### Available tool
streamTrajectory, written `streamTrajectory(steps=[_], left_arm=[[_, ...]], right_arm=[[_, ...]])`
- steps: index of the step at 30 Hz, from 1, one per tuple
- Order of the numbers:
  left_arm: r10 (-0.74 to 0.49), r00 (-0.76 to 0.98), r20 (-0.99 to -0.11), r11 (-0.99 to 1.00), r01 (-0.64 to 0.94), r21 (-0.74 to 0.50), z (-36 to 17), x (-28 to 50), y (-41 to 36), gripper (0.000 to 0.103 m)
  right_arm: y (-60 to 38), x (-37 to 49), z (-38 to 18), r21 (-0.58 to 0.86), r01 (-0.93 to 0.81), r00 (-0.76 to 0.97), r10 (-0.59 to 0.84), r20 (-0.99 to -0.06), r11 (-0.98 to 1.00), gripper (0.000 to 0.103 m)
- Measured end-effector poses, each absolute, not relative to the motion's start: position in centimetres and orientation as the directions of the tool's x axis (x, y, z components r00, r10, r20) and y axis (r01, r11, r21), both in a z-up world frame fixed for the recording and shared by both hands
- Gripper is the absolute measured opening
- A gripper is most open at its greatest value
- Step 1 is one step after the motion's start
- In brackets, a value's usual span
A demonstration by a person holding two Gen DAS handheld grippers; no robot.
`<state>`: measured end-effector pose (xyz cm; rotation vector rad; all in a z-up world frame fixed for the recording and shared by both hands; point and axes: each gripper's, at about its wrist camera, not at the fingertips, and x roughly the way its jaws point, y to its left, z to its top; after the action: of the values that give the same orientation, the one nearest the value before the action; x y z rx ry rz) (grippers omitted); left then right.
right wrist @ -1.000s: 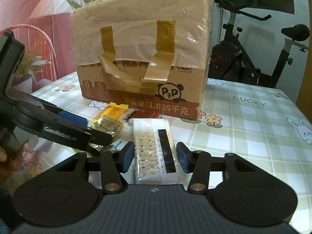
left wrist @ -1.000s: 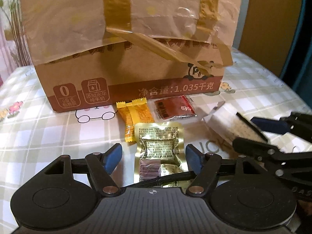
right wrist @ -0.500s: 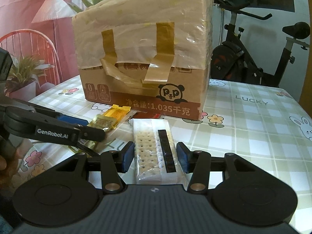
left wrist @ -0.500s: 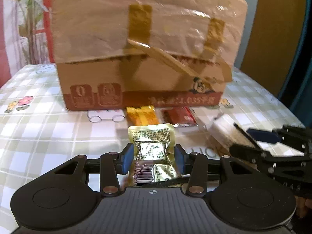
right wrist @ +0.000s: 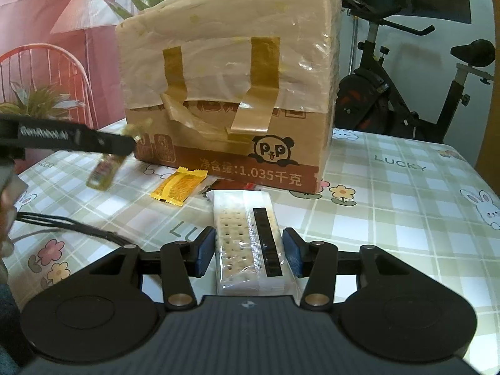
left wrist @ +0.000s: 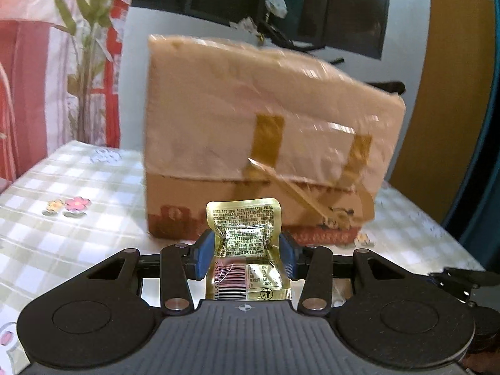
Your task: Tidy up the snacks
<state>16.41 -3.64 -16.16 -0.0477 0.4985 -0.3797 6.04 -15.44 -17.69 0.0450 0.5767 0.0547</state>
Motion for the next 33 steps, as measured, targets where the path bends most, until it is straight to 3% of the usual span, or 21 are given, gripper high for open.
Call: streamTrajectory(steps=[10,21,27,33], left_arm=[[-0.361,0.858,-0.365,0.933,0.328,-0.150,-10.9,16.0,-1.1,0.047],[-0.411,0.881,-0.234,0.911,0.403,-0.086,-2.1,19.3,-1.8,0.048],[-0.444,0.854,-0.270,0.895,0.438,-0.085,-1.0,23.8,-3.9,0.049],[-0.463,0.817,-0.344,0.881,0.467,-0.078,-1.5,29.0,-6.6,0.049]], right_arm=[[-16.0,3.7,-13.4,0.024,-0.004,0.896,0.014,-0.444,1.000,0.050],[-15.3,5.8,-3.0,-0.024,-0.056,0.965,0.048,-0.257,0.998,0.050],[-15.3,10.8,0.5,-0.056,-0.095,0.970,0.080,-0.229,0.994,0.050],[-16.3,17.6,0.8,-0.020,-0.096,0.949,0.085,-0.304,0.995,0.050]])
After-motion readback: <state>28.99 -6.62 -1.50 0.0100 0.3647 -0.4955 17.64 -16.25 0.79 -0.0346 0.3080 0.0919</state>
